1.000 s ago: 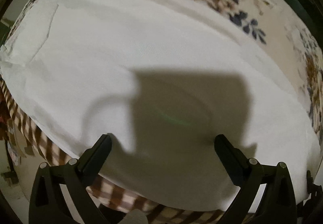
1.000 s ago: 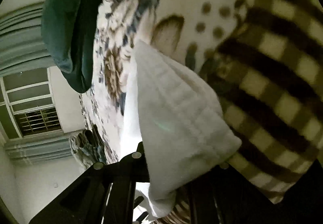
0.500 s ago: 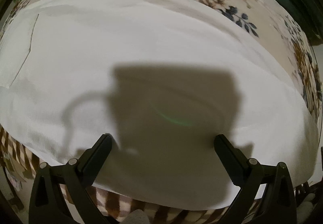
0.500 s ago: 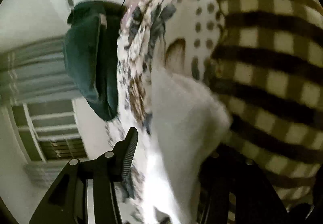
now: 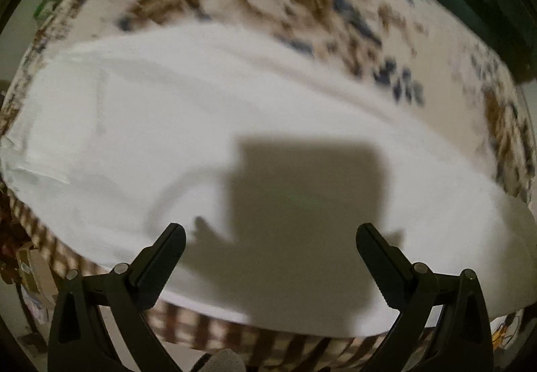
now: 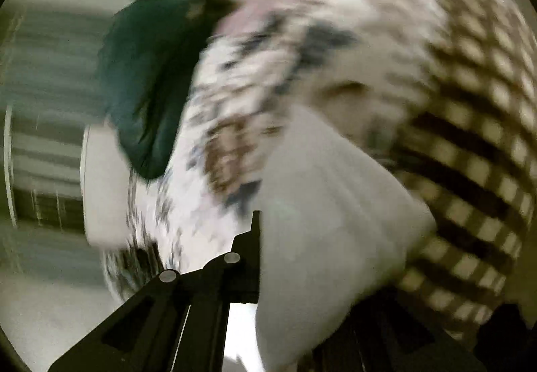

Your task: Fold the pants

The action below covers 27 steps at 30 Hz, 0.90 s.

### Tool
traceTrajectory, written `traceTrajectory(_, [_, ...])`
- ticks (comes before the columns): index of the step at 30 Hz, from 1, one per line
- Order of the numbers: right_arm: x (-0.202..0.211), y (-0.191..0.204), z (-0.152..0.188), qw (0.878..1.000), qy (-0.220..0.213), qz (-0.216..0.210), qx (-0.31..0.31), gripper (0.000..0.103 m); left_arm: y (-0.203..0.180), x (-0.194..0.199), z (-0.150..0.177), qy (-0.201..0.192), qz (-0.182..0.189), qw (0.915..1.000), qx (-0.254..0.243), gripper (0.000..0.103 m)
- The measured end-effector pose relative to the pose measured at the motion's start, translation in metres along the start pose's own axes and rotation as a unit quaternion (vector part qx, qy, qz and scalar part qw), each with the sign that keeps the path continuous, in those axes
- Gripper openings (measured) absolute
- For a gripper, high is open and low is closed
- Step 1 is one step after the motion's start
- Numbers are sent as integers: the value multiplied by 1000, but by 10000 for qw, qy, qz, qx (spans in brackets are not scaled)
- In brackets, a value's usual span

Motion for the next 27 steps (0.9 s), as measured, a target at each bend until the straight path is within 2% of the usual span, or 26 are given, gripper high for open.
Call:
traceTrajectory(3, [20, 73, 12, 9959, 110, -66, 900, 5, 21, 28, -13, -232, -65, 9997, 78, 103])
traceTrajectory(6, [21, 142, 41, 9865, 302, -196, 1600, 5, 72, 43, -16, -429, -87, 9988, 240, 103])
traceTrajectory(8, [17, 186, 73, 9766, 481, -286, 2075, 5, 101, 51, -19, -518, -154, 9976, 422, 103])
traceTrajectory(11, [-2, 235, 139, 9584, 892, -364, 2687, 5, 147, 61, -21, -550, -202, 9944, 874, 103])
traceTrajectory(13, [-18, 253, 190, 9448, 1166, -373, 3039, 5, 183, 64, -12, -558, -284, 9908, 1196, 103])
traceTrajectory(18, [-80, 261, 328, 9020, 1886, -119, 3882, 5, 262, 60, 17, -453, -610, 9820, 1729, 103])
traceTrajectory(20, [-119, 250, 384, 8748, 2394, 196, 4207, 13, 294, 53, 34, -339, -779, 9775, 1933, 103])
traceTrajectory(22, [-148, 237, 424, 8520, 2858, 594, 4346, 43, 317, 51, 49, -261, -894, 9737, 2078, 103])
traceTrajectory(23, [-149, 240, 440, 8461, 2979, 510, 4391, 53, 329, 48, 57, -191, -955, 9712, 2175, 103])
traceTrajectory(24, [-143, 249, 452, 8425, 3017, 294, 4453, 60, 337, 47, 63, -139, -984, 9693, 2247, 103])
traceTrajectory(25, [-135, 257, 455, 8432, 3080, 24, 4405, 60, 346, 47, 69, -94, -1001, 9668, 2348, 103])
traceTrajectory(26, [-128, 262, 453, 8493, 3215, -262, 4178, 60, 353, 46, 73, -75, -999, 9647, 2437, 103])
traceTrajectory(27, [-122, 265, 447, 8612, 3366, -599, 3762, 60, 358, 47, 74, -79, -991, 9631, 2500, 103])
Point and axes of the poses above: each gripper's, at about its wrist camera, not at the fingertips, and x roughly against the way its jaws point, y to its left, z to its underside, the point moved 7 cm from there along -x, roughly the way its jaws point, and after that the axes turned 7 degrees about x, right-handed, at the moved point
